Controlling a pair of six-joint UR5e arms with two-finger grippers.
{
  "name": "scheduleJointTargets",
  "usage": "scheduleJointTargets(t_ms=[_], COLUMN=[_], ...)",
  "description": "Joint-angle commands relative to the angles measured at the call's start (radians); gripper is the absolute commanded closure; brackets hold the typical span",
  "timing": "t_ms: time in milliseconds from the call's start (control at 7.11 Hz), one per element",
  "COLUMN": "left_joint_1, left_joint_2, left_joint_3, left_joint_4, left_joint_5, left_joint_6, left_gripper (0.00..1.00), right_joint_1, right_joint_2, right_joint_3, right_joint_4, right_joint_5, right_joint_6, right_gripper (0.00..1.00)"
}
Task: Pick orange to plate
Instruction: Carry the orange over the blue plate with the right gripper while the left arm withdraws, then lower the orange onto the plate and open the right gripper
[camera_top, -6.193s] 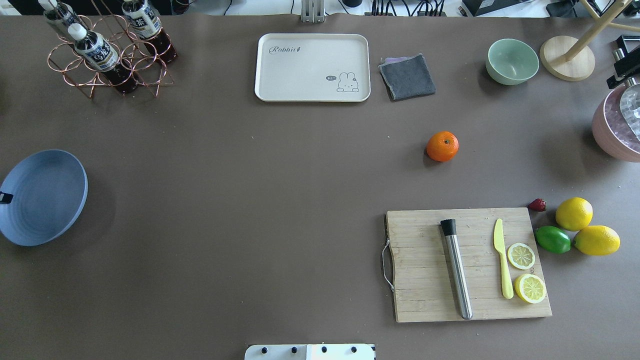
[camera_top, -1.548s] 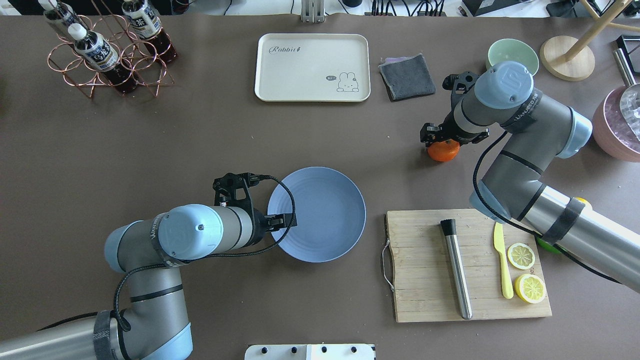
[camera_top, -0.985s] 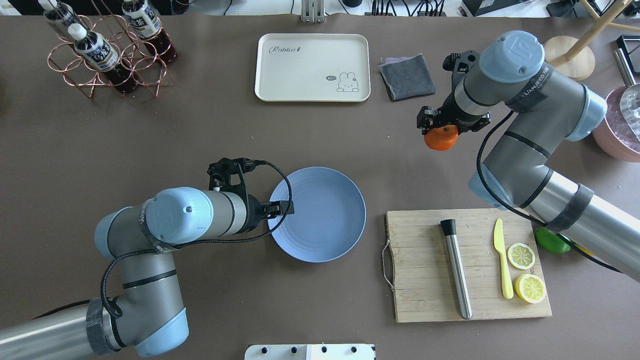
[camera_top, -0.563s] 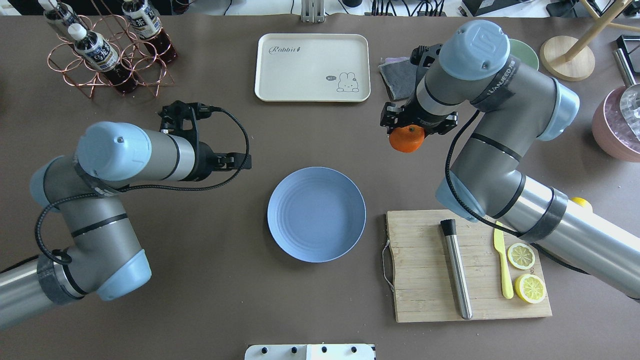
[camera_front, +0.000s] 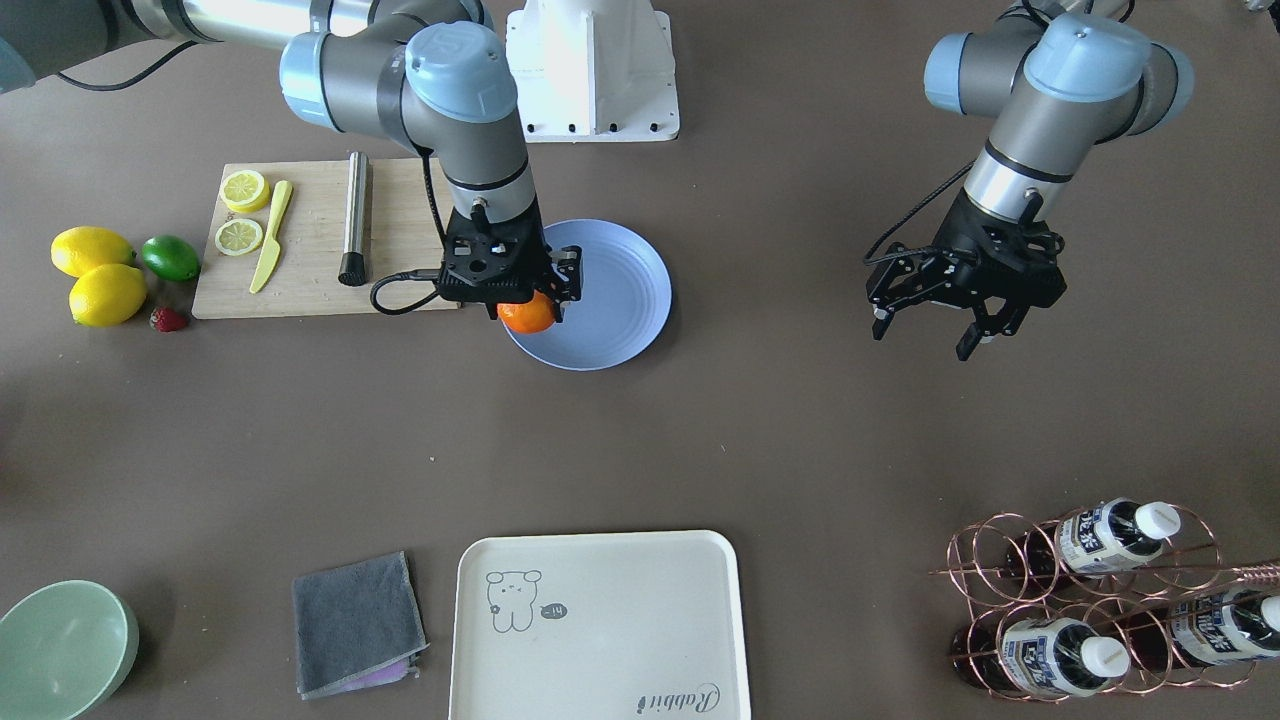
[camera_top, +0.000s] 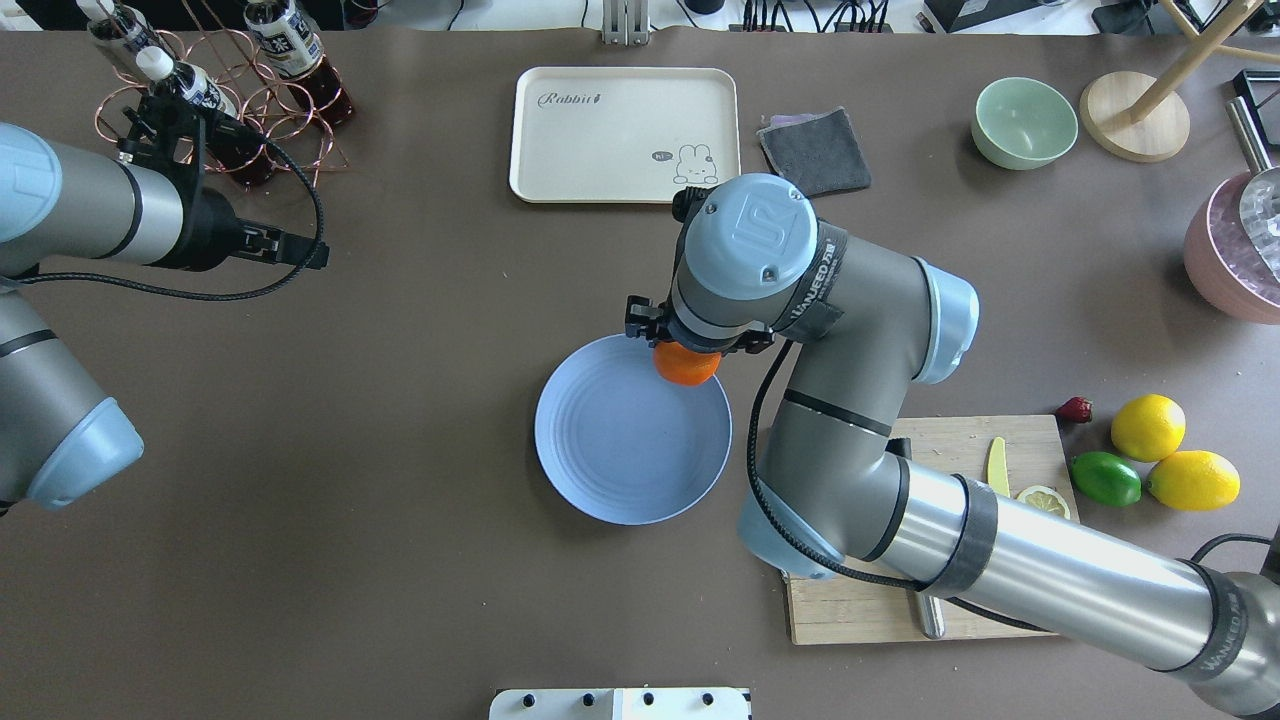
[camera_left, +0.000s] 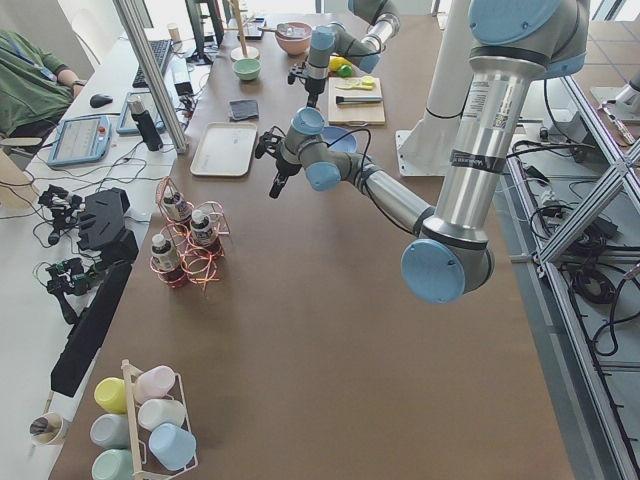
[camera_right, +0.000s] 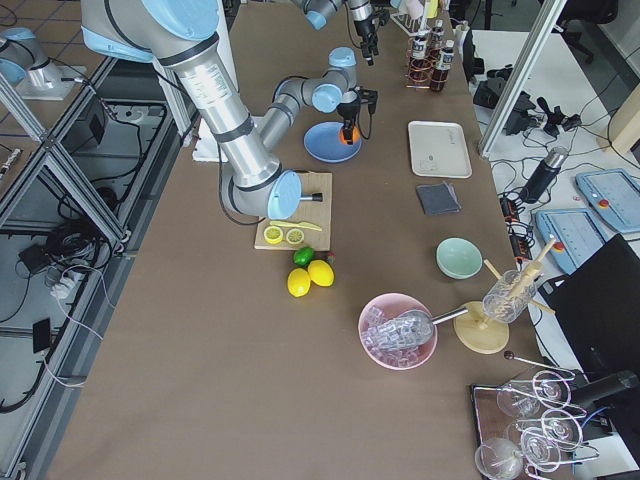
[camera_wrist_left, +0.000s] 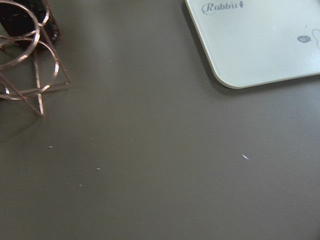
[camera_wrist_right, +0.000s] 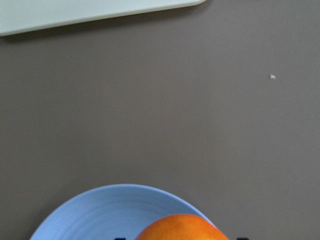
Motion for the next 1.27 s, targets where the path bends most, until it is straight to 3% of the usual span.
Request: scheduleJointTargets(t_ms=[0,563,704,985,1126], left_joint_1=[-0.05,-0.057,-0.057,-0.056,-0.056], left_joint_2=[0.079,0.099,0.098,0.096,0.093], left_joint_3=[0.005,0.027,0.027,0.033,0.036], left_joint_4=[-0.016,-0.02,-0.02,-0.02,-0.02], left_joint_5=[-0.005,-0.009,-0.009,-0.009,-0.03], left_joint_6=[0.023,0.023,0.023,0.023,0.023], left_gripper=[0.02,0.02,0.02,0.02,0.02], right_joint_1=[-0.097,-0.131,-0.131,-0.132,-0.131], right_joint_2=[0.026,0.049,0.049,0.069,0.078], right_joint_3=[-0.015,-0.104,-0.117,-0.142,-0.132], right_joint_4=[-0.008,0.0,0.0,0.0,0.0], right_joint_5=[-0.075,-0.109,-0.111,-0.122,-0.122], right_joint_6=[0.02,0.008,0.006,0.014,0.018], right_gripper=[1.0,1.0,0.94,0.0,0.0])
